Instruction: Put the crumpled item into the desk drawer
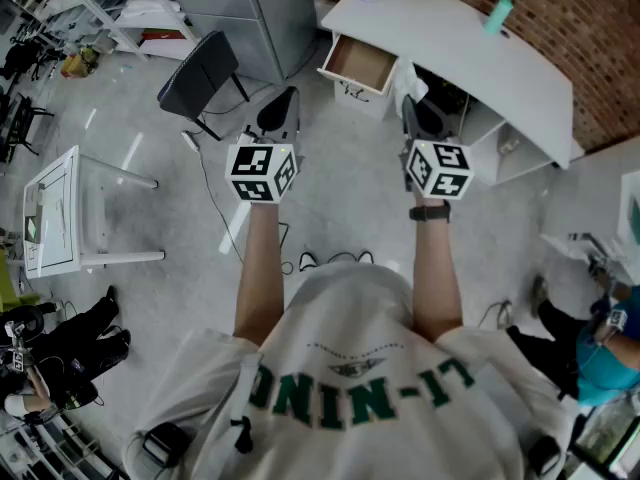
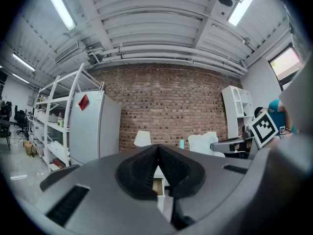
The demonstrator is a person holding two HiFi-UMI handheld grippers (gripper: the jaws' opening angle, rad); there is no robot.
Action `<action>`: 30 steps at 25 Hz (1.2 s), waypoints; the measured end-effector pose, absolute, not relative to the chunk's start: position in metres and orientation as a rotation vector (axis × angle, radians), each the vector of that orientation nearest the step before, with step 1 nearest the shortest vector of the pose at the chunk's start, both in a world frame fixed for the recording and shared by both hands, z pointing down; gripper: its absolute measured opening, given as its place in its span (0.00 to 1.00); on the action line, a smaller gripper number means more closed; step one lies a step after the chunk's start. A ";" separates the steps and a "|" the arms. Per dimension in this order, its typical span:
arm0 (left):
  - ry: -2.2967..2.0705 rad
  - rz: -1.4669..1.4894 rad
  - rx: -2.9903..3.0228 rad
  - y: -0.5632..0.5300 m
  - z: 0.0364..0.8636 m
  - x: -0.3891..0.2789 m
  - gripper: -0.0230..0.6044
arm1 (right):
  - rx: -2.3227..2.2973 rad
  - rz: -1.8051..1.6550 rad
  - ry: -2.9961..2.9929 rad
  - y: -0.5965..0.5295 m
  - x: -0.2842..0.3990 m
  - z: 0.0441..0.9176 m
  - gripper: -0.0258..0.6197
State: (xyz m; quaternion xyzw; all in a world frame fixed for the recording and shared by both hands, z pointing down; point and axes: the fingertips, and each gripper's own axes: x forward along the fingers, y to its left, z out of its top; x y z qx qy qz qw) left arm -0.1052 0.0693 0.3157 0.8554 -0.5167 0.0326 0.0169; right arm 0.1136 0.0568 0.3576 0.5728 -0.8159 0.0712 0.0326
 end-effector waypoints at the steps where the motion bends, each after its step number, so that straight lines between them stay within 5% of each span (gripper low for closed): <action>1: -1.602 0.097 2.660 0.070 0.316 -0.101 0.04 | 1.766 0.213 -2.508 0.059 0.117 0.356 0.06; 30: -1.611 0.168 2.598 0.103 0.348 -0.022 0.04 | 1.611 0.291 -2.608 0.092 0.148 0.383 0.06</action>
